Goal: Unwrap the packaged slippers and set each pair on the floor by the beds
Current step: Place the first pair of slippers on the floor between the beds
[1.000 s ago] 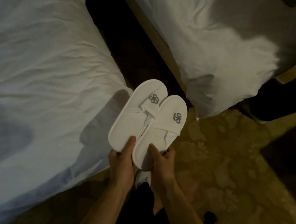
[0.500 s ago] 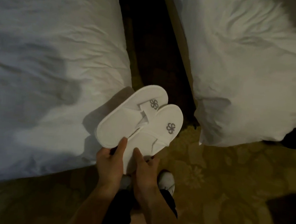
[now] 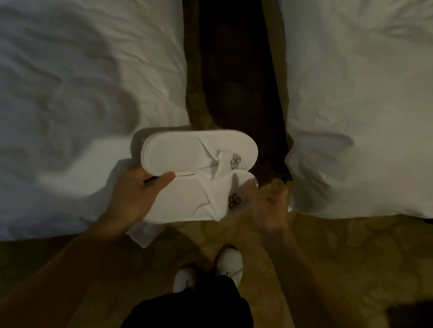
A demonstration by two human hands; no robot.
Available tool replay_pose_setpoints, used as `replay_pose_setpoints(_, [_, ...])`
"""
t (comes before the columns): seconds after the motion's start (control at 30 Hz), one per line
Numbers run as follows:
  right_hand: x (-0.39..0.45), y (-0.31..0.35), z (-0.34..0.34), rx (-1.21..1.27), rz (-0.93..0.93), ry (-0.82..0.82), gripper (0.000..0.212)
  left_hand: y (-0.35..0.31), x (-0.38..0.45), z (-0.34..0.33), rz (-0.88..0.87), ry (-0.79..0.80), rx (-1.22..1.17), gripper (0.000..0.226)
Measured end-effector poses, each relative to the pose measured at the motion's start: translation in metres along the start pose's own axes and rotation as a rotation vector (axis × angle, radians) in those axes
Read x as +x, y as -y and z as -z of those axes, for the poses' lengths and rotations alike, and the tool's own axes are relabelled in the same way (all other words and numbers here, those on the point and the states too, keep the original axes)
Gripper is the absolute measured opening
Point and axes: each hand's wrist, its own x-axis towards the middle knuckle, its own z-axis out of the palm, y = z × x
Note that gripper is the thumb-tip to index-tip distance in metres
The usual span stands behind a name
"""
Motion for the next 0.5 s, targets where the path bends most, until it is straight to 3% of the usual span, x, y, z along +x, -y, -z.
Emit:
replay_pose_setpoints(0.13, [0.033, -0.026, 0.004, 0.015, -0.05, -0.016, 0.074, 0.008, 0.019, -0.012, -0.123, 0.05, 0.087, 0.032])
replay_pose_setpoints(0.27, [0.056, -0.05, 0.004, 0.029, -0.058, -0.004, 0.033, 0.017, 0.04, -0.03, -0.074, 0.226, 0.128, 0.031])
replay_pose_setpoints(0.5, [0.085, -0.092, 0.021, 0.206, -0.25, 0.079, 0.037, 0.028, 0.084, -0.054, 0.02, 0.472, 0.116, 0.036])
